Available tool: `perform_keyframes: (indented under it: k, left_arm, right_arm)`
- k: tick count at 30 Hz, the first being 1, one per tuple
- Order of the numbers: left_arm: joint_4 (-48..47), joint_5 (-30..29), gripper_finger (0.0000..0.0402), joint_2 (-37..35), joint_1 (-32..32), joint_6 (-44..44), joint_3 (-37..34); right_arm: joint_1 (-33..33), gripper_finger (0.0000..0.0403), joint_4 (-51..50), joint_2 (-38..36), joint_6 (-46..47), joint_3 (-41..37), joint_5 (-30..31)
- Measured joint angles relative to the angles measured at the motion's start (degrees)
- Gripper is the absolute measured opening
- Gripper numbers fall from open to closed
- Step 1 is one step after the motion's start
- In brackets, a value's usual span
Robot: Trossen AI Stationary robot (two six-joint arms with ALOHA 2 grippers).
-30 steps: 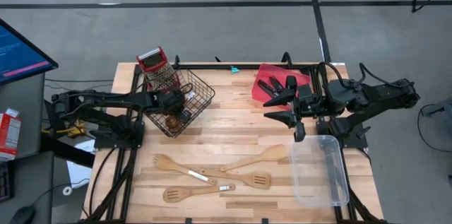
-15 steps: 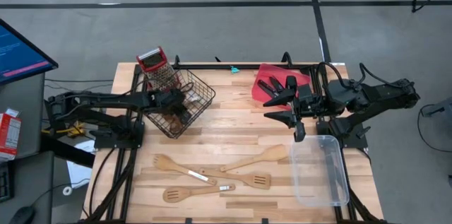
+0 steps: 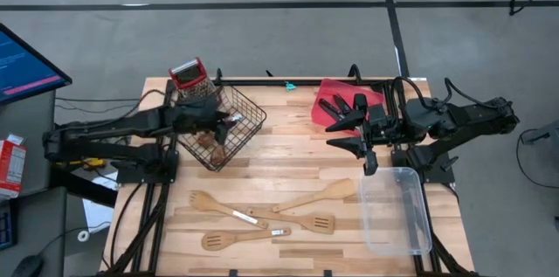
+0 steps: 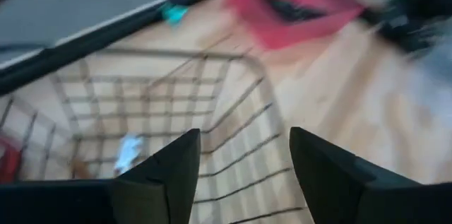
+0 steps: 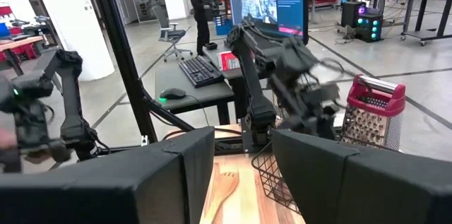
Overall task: Pick & Place Kitchen Items
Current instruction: Put the top brown serving spoon into the black wire basket
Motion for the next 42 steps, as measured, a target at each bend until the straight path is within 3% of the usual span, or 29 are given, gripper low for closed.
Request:
perform_keyframes:
  k: [7, 12, 15, 25, 34, 42]
  left_arm:
    - [3.42, 9.03, 0.0197, -5.74, -6.34, 3.01, 3.79]
    - [14.64, 12.38, 0.0197, -6.48, -14.71, 3.82, 4.0]
    - [19.38, 12.42, 0.0197, -5.74, -20.47, 4.12, 4.04]
    - [18.45, 11.64, 0.0179, 2.49, -34.45, 3.97, 2.99]
    - [18.41, 10.5, 0.0164, 11.22, -40.8, 0.96, 3.22]
    - [16.2, 9.08, 0.0163, 12.7, -45.39, -0.23, 3.89]
  right_arm:
    - [0.01, 0.0161, 0.0, 0.0, -0.02, 0.0, 0.0]
    - [0.0, 0.0161, 0.01, 0.0, -0.01, 0.02, 0.0]
    - [-0.01, 0.0161, 0.02, 0.0, 0.0, 0.02, 0.02]
    - [0.01, 0.0161, 0.01, 0.0, 0.2, 0.02, 0.0]
    - [0.01, 0.0161, 0.0, 0.0, 0.19, 0.02, 0.01]
    - [0.0, 0.0161, -6.23, -0.02, 2.92, 0.04, 1.51]
